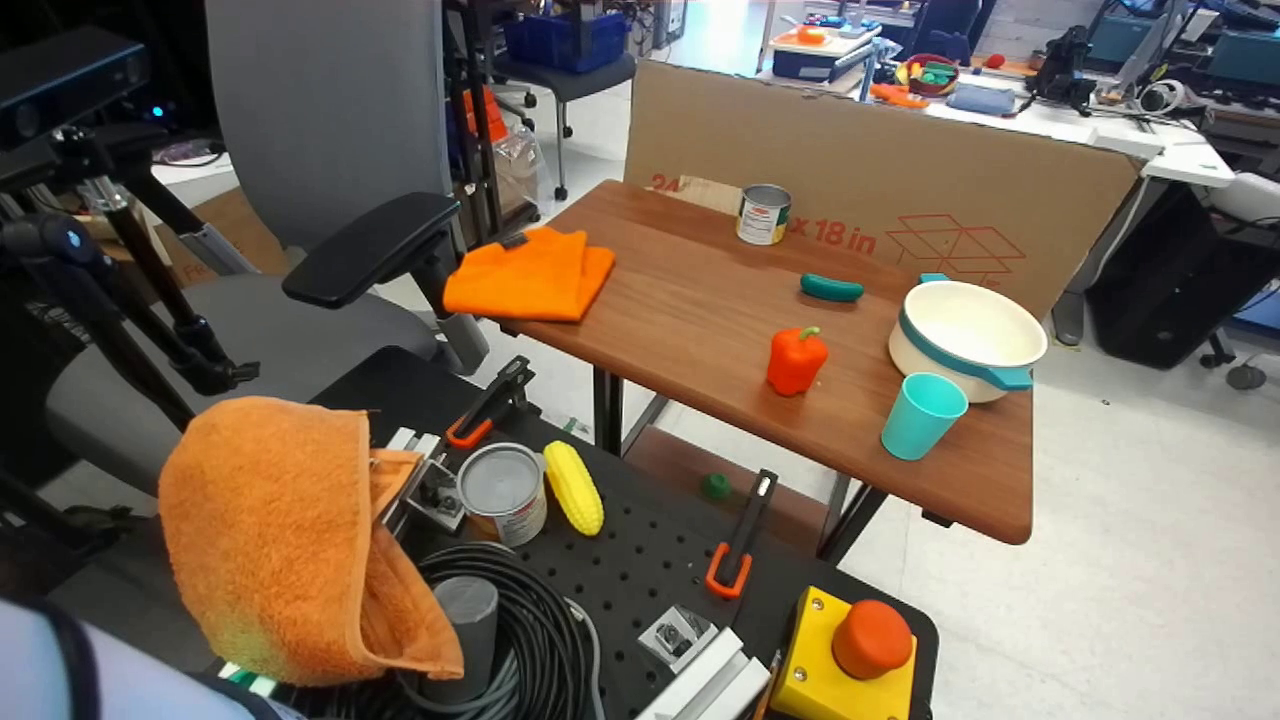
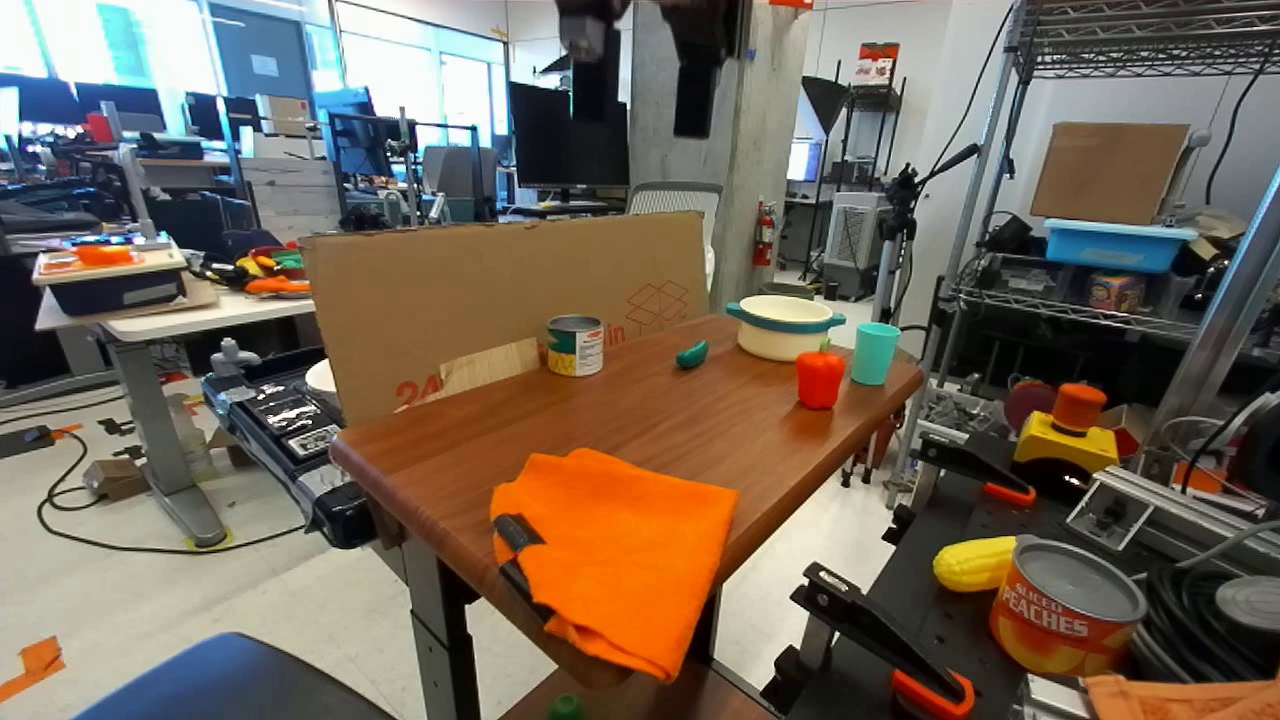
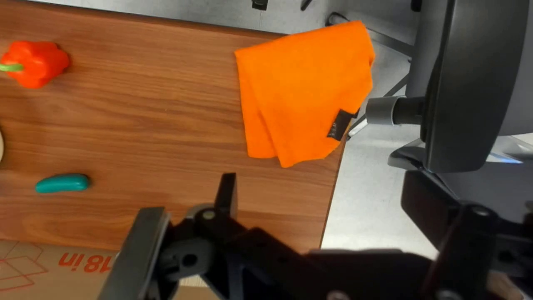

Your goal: Slide the cloth to the right

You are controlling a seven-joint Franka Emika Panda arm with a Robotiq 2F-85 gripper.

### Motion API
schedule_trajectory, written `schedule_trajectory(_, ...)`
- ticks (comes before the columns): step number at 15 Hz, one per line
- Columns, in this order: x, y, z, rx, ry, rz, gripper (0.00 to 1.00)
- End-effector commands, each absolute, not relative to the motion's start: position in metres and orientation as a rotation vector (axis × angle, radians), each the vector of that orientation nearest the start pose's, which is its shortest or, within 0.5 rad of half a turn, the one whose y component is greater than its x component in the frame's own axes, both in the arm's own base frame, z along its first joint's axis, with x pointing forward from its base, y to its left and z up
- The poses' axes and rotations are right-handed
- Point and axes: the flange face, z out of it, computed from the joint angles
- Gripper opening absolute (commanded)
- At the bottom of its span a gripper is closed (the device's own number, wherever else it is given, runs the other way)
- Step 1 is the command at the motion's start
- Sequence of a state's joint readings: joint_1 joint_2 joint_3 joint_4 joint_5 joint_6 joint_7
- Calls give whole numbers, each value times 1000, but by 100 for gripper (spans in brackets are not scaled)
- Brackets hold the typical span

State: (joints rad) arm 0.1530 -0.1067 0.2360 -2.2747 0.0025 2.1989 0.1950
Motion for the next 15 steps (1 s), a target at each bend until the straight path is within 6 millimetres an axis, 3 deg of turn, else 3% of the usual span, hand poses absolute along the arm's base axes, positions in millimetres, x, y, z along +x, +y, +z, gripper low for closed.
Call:
schedule_trajectory(1, 504, 194, 352, -3150, -345, 77, 100)
schedule_trajectory(5, 528, 203, 282, -3164, -399, 302, 100)
schedule_trajectory(8, 533, 220, 239, -3158, -458, 434, 100)
schedule_trajectory(11, 532, 240, 213, -3156, -518, 494, 100)
schedule_trajectory(15, 531, 255, 193, -3122, -553, 545, 100)
